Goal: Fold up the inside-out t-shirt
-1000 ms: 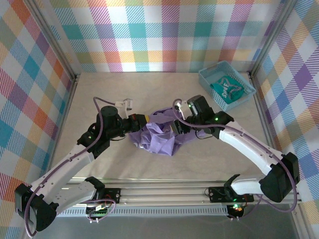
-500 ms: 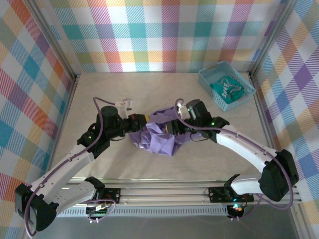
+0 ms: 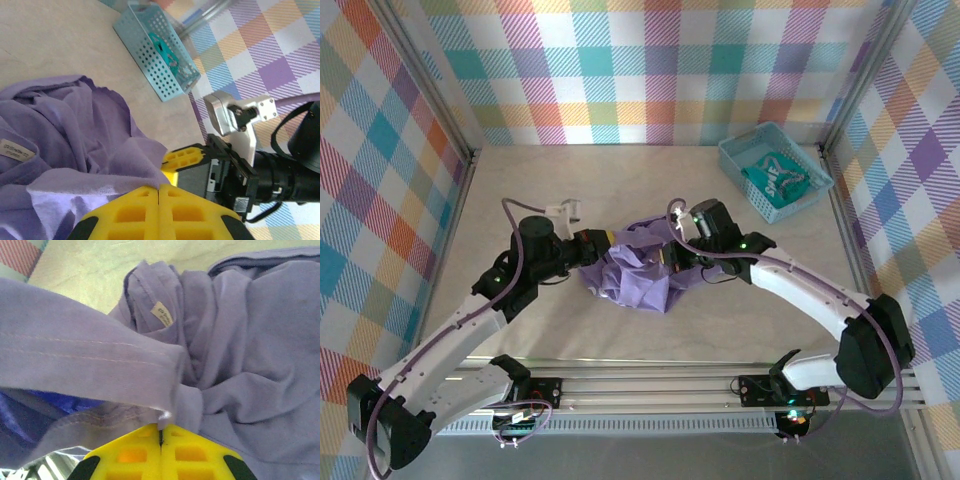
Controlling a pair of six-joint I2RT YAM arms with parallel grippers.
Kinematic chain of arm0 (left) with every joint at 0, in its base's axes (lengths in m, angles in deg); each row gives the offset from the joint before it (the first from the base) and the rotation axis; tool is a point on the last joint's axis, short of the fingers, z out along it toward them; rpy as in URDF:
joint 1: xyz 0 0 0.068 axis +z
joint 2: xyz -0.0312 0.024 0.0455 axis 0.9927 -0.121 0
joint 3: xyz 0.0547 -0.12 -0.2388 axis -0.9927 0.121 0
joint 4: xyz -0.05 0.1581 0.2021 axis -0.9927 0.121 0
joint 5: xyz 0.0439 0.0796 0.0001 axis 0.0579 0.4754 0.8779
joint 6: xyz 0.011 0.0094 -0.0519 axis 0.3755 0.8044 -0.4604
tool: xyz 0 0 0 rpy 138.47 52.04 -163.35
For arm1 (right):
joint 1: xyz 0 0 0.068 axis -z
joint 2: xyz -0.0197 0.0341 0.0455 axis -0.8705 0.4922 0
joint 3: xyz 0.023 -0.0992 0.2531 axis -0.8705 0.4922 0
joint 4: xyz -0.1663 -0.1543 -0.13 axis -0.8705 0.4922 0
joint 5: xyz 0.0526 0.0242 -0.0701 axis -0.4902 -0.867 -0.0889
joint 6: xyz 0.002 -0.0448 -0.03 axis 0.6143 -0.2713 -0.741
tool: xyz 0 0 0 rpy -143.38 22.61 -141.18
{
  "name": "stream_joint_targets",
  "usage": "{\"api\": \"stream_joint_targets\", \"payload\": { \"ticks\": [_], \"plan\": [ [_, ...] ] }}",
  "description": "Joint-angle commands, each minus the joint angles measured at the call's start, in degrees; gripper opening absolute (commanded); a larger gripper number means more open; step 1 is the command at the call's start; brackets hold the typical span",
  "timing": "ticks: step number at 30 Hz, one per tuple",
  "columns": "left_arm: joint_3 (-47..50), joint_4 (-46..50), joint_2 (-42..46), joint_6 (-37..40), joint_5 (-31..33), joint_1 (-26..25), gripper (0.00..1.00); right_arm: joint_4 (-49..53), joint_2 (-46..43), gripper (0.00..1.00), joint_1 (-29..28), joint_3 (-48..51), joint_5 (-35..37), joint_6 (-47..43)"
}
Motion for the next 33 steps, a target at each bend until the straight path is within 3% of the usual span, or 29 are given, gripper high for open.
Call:
{"api": "stream_joint_targets", "payload": {
  "ticks": [1,8,16,23,26,33],
  "plan": [
    [1.21,1.19,2.79,-0.11,4.74,0.72,0.00,6.47,-4.57,0.00,0.98,-3.56,4.50,-5.78],
    [2.01,0.50,2.52,-0.13,4.72,0.72,0.00,6.64,-4.11,0.00,1.07,-4.54,1.92,-6.10],
    [2.78,2.52,1.54,1.77,5.95,0.72,0.00,10.65,-3.84,0.00,1.21,-7.63,6.12,-7.90],
    [5.30,-1.24,0.74,0.98,4.14,0.72,0.00,7.61,-2.16,0.00,1.24,-4.12,1.50,-4.60],
    [5.75,-3.29,0.15,-0.18,2.57,0.72,0.00,2.29,-0.47,0.00,1.24,-2.11,-4.19,-0.96],
    [6.19,-4.69,-0.02,-0.61,1.91,0.72,0.00,-6.28,1.03,0.22,1.22,3.07,-7.75,5.50]
  ]
}}
